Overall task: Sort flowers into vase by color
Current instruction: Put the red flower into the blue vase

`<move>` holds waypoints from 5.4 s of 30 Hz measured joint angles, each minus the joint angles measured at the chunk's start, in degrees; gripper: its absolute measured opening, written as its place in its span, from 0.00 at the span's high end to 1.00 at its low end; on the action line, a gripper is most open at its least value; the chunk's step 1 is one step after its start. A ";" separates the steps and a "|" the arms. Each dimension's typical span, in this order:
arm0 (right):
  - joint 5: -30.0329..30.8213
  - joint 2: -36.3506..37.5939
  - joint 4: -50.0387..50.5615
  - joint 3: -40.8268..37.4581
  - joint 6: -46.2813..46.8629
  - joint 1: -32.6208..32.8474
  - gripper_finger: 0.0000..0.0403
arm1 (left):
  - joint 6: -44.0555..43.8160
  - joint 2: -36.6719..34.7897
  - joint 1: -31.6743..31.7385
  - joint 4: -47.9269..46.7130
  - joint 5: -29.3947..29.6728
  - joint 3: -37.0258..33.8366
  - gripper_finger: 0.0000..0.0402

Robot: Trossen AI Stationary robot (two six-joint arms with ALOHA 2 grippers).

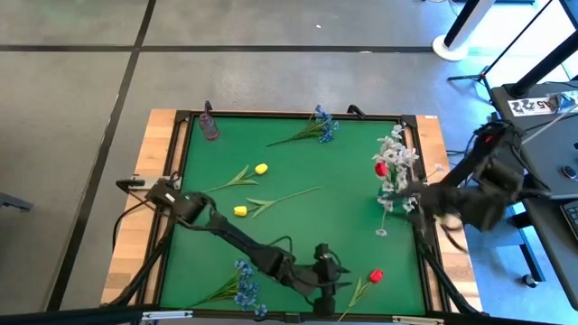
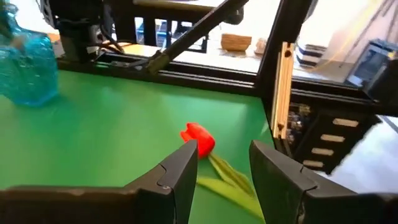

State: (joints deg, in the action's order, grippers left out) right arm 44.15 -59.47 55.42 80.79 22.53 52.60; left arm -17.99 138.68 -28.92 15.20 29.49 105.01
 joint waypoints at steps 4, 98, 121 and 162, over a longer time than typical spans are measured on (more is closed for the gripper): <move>3.57 -2.11 0.47 -0.02 6.07 6.81 0.63 | 0.32 7.43 -1.09 -0.37 1.83 8.38 0.65; -1.17 -19.86 16.68 -0.02 17.52 15.26 0.66 | -17.64 15.21 7.55 -27.89 9.25 16.17 0.52; -19.08 -19.91 -5.91 -16.99 32.92 15.32 0.66 | 3.60 -4.21 -0.08 -37.56 24.74 15.77 0.99; 13.97 -8.74 -69.93 -26.20 -28.27 12.17 0.66 | 31.59 -7.61 5.88 48.32 -18.60 -8.66 1.00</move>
State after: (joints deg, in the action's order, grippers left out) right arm 58.12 -68.20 -14.51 54.59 -5.75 64.76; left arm 13.60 131.07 -23.04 63.52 10.89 96.36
